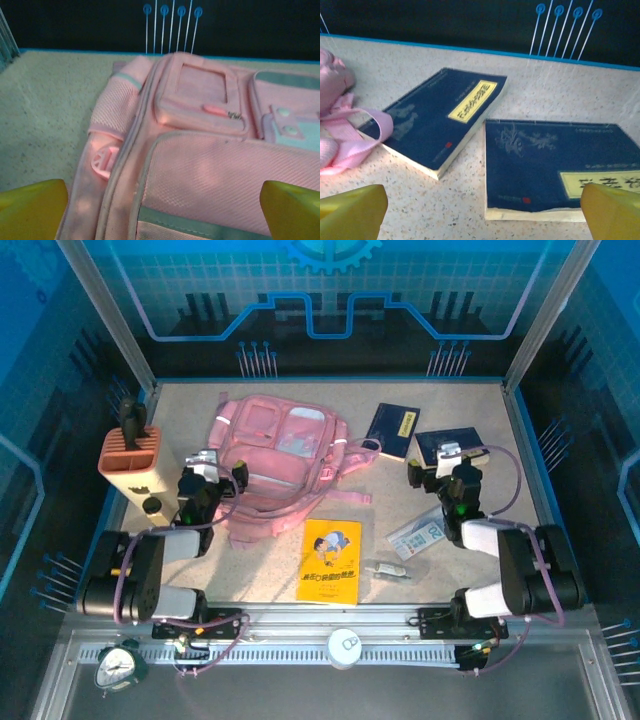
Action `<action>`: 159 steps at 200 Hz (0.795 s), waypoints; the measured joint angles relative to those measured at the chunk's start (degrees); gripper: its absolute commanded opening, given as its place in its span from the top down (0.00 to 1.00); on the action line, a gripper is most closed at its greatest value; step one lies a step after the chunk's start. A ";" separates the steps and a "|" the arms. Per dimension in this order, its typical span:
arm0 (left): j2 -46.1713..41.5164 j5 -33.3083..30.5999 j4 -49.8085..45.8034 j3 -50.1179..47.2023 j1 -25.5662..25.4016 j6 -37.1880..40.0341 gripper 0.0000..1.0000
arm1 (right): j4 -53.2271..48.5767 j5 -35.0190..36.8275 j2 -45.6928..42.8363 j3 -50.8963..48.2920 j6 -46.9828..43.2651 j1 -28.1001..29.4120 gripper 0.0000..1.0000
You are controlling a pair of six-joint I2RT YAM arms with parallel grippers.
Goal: Pack the student bag
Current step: Rotate the student bag at the top-center of the table.
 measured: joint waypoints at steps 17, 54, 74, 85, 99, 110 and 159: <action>-6.95 -0.11 -3.96 0.15 0.00 -0.59 0.01 | -4.79 0.26 -5.44 0.81 1.20 -0.02 0.00; -20.37 -0.13 -19.78 4.20 0.00 -5.55 0.01 | -17.59 5.11 -14.47 5.14 11.56 -0.42 0.00; -25.03 -0.11 -28.06 7.17 0.00 -9.64 0.01 | -23.76 5.64 -18.62 5.51 20.06 -3.06 0.00; -26.86 -0.09 -32.33 8.68 0.00 -12.26 0.01 | -25.49 4.09 -20.24 4.90 23.91 -5.22 0.00; -28.44 -0.35 -36.52 9.73 0.00 -16.15 0.01 | -27.74 1.11 -21.49 4.11 28.55 -7.63 0.00; -29.31 -0.59 -39.43 9.75 0.02 -19.41 0.01 | -30.05 -1.38 -21.53 4.11 31.15 -8.28 0.00; -29.92 4.90 -56.92 13.31 0.11 -33.14 0.01 | -43.12 -9.18 -17.64 9.20 34.10 -2.49 0.00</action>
